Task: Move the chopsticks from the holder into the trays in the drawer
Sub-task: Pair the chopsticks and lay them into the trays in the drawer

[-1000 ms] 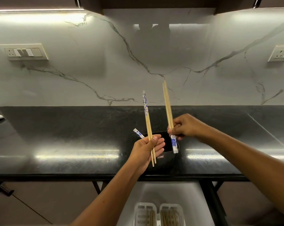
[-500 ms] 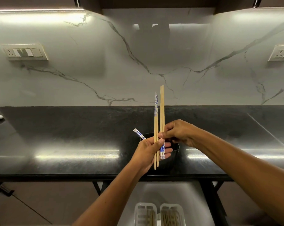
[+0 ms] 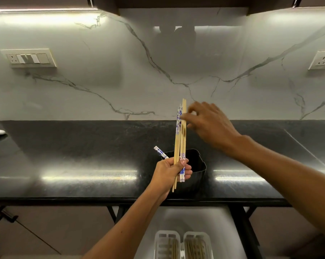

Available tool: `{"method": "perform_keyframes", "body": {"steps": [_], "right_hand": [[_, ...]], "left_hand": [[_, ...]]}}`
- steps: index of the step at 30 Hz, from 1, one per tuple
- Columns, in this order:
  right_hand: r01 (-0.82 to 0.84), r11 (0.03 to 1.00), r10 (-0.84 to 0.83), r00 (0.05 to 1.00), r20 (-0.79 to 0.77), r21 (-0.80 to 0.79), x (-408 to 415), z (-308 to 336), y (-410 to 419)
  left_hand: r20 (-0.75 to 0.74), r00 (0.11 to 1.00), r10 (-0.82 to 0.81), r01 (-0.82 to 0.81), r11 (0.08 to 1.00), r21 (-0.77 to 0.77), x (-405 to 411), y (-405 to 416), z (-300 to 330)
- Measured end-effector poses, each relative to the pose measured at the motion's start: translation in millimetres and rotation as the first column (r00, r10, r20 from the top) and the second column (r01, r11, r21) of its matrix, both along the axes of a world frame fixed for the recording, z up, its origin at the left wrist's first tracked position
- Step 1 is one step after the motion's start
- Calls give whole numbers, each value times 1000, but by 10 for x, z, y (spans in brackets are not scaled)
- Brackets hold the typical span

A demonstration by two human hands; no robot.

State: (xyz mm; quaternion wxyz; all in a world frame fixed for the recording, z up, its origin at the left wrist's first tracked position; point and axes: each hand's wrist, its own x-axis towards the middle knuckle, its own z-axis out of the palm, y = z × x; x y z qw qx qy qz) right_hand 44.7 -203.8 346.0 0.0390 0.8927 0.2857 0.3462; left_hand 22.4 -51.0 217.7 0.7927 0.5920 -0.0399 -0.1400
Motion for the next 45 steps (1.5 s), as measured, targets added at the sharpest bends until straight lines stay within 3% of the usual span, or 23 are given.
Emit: {"method": "perform_keyframes", "body": {"steps": [2,5,7,14,20,22,23,24,26,28,32,40,45], "right_hand": [[-65,926,119,985,125,-372,63,95,17],[-41,753,47,999,-9,-657,126,158,69],[-33,730,-14,998,-63,-683,134,186,64],[-66,738,30,997,-65,-672,135,270,20],[90,886,-75,996,51,-456,169,571,-325],[154,962,-155,988,16,-227,158,544,-441],[186,981,-190,979,-72,-54,137,481,-460],[239,961,-205,953,-222,139,113,388,-456],[360,802,-45,832,-553,477,55,114,-415],[484,603,185,688,-702,634,-34,-215,-312],[616,346,429,567,-703,708,-201,-680,-27],[586,318,344,661,-667,745,-279,-982,229],[585,302,386,646,-658,752,-308,-1056,268]], "left_hand": [[11,1000,-7,7,999,37,-5,-5,-11],[27,999,-27,26,997,69,-21,-21,-23],[32,999,-44,41,995,90,-29,-10,-27],[91,993,-73,54,979,196,-16,89,-5],[30,997,-68,61,983,175,-37,186,-95],[-19,1000,-10,12,994,110,-26,197,-112],[-44,999,22,-18,997,75,-8,195,-107],[-66,997,47,-45,998,34,11,189,-93],[-93,993,72,-77,996,-50,54,168,-45],[-94,992,79,-88,991,-105,92,132,8],[-75,992,104,-113,985,-134,140,34,74],[-24,991,134,-136,987,-86,116,-62,20],[-12,988,155,-155,987,-50,114,-92,26]]}}
